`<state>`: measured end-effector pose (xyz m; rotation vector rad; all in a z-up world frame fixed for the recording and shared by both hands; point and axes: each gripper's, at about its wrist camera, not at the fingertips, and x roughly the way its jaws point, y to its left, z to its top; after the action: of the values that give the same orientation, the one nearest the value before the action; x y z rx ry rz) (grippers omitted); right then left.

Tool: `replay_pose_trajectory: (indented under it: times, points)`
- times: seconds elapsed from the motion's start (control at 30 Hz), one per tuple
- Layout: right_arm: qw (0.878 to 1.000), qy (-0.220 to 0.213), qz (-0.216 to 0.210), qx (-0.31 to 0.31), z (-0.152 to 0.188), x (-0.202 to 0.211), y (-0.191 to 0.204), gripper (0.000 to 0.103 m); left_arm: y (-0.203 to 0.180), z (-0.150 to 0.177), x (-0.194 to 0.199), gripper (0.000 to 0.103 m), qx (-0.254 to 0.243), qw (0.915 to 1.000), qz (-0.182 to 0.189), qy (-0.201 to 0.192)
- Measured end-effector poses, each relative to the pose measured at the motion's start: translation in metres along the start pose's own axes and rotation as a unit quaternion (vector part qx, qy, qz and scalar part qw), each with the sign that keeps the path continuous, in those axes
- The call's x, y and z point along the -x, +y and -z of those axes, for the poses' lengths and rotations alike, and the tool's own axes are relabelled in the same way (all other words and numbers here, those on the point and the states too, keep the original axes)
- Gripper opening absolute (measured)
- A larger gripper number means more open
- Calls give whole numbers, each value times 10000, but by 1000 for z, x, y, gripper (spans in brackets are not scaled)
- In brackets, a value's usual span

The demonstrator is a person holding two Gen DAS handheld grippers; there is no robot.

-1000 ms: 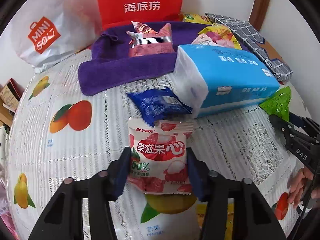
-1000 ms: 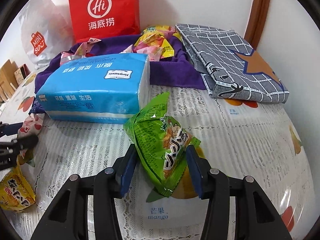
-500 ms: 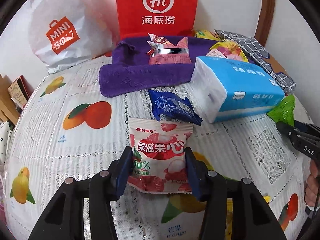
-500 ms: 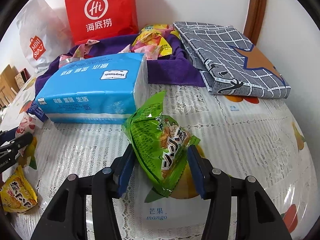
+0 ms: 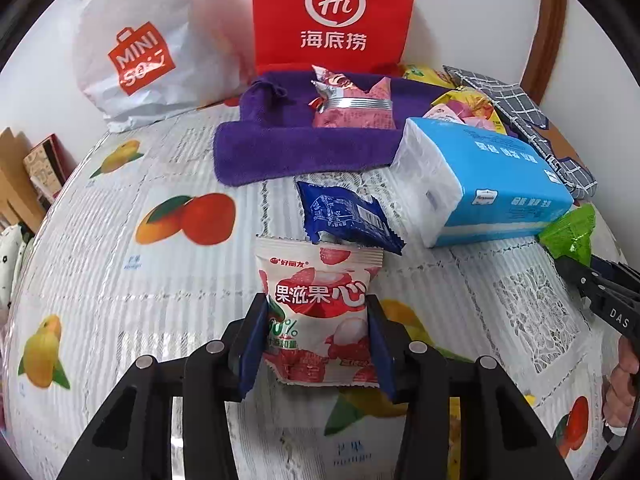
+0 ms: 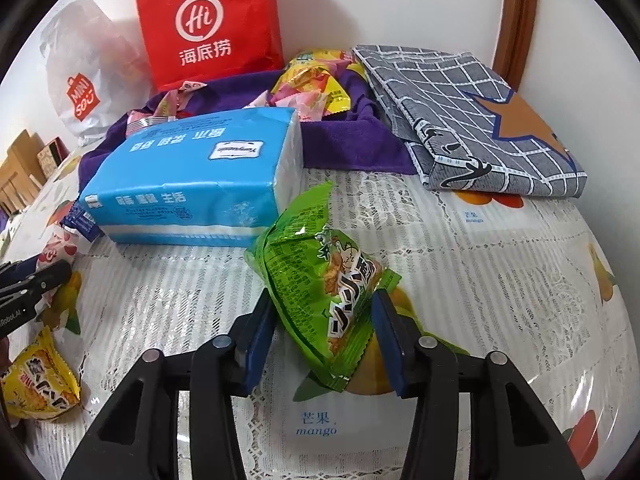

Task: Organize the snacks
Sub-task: 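Lift both held snack bags off the sheet toward the purple towel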

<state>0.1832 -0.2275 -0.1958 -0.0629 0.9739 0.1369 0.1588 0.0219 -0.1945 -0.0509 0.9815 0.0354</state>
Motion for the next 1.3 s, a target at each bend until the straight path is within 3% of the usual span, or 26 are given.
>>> replay_pose_trajectory:
  times: [0.33, 0.6, 0.73, 0.93, 1.1, 1.3]
  points:
    - [9974, 66, -623, 353, 8, 19, 8, 41, 6, 15, 20, 43, 472, 9987, 134, 132]
    - [9973, -15, -659, 317, 8, 35, -3, 41, 1, 23, 34, 43, 527, 9979, 223, 294]
    - [9971, -71, -677, 328, 6, 42, -4, 41, 6, 29, 38, 43, 873, 9912, 821, 560]
    - [9964, -185, -710, 412, 8, 53, 1, 41, 8, 41, 49, 43, 777, 9943, 493, 536]
    - [9965, -234, -681, 433, 12, 63, 3, 41, 14, 47, 61, 43, 937, 9901, 873, 578]
    - [9972, -363, -586, 277, 11, 77, 0, 41, 9, 37, 80, 43, 774, 9919, 950, 346]
